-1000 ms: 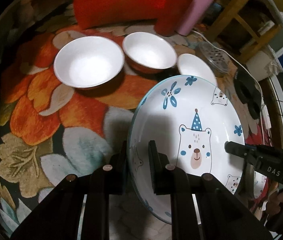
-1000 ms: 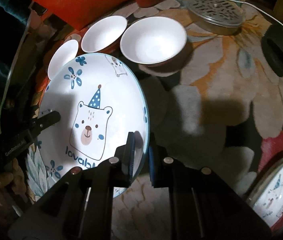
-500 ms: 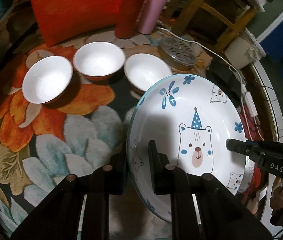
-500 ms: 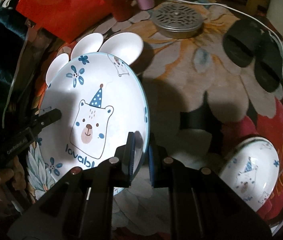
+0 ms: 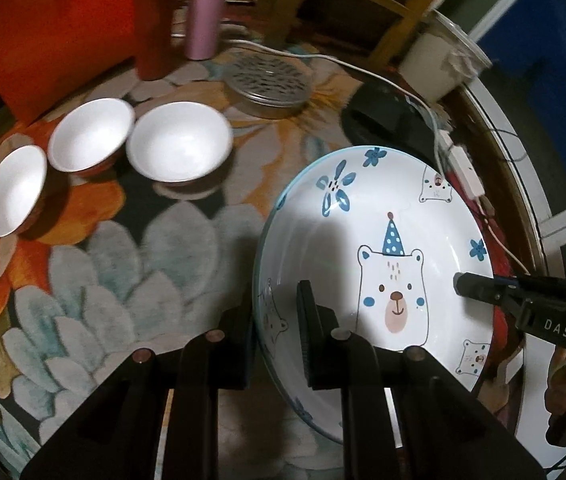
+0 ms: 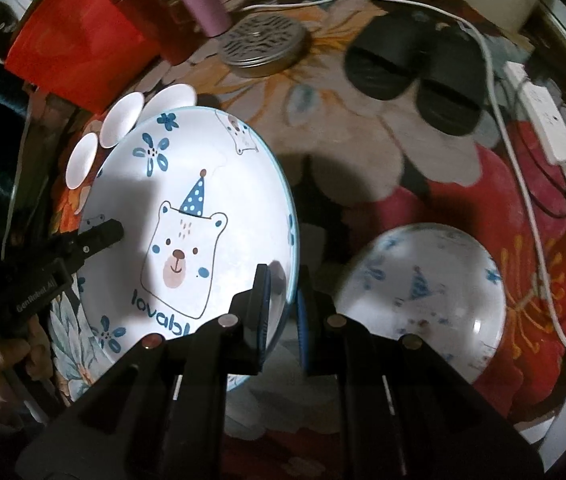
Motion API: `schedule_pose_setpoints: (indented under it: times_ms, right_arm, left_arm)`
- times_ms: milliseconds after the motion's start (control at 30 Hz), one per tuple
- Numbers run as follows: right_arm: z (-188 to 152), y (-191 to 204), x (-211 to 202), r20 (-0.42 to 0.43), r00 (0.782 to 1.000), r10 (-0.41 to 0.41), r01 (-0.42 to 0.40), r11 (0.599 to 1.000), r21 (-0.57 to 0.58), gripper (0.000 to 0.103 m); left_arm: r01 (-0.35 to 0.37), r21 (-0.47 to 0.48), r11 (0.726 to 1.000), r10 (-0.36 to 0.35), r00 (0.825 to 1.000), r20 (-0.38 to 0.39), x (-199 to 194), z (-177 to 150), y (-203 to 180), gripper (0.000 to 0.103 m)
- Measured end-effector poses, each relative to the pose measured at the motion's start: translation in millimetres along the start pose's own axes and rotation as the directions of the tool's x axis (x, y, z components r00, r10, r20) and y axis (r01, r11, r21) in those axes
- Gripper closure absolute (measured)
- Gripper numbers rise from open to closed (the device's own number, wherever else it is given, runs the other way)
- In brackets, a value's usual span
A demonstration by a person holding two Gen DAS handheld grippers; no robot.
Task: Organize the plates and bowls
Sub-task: 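Lift the bear plate with the left tool and carry it toward the plate stack, then lower the bear plate onto the stack and open the left tool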
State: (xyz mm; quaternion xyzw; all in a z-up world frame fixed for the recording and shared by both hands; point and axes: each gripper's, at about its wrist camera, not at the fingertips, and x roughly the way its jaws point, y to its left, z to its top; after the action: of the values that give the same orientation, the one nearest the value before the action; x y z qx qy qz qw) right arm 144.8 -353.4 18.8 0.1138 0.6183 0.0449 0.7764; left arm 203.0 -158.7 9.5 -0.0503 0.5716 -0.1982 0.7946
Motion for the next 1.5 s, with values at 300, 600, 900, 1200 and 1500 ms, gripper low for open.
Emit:
schedule_pose_setpoints:
  times_ms: [300, 600, 900, 1200, 1500]
  right_arm:
    - [-19.9, -50.1, -18.2, -0.012, 0.999, -0.040, 0.041, 0.997, 0.064, 0.090]
    - [-36.9, -93.4, -25.6, -0.028, 0.996, -0.079, 0.082, 0.990, 0.118, 0.090]
    - [-56.1, -134.7, -17.9, -0.072, 0.993, -0.096, 0.107, 0.979, 0.172, 0.090]
    - [-71.1, -167.2, 0.8, -0.115, 0.990, -0.083, 0.109, 0.964, 0.241, 0.090]
    - [-76.2, -179.4, 11.1, -0.121, 0.989, -0.083, 0.111, 0.960, 0.258, 0.090]
  left_arm:
    - [0.043, 0.076, 0.996, -0.039, 0.998, -0.047, 22.8, -3.7, -58.4, 0.086]
    - [0.073, 0.133, 0.988, -0.061, 0.993, -0.098, 46.2, -13.5, -103.6, 0.086]
    - [0.083, 0.203, 0.976, -0.050, 0.986, -0.160, 77.6, -26.9, -142.4, 0.086]
    - [0.074, 0.246, 0.966, -0.016, 0.974, -0.228, 111.5, -42.7, -160.7, 0.086]
    - [0.006, 0.326, 0.945, 0.065, 0.976, -0.206, 124.3, -47.2, -173.7, 0.086]
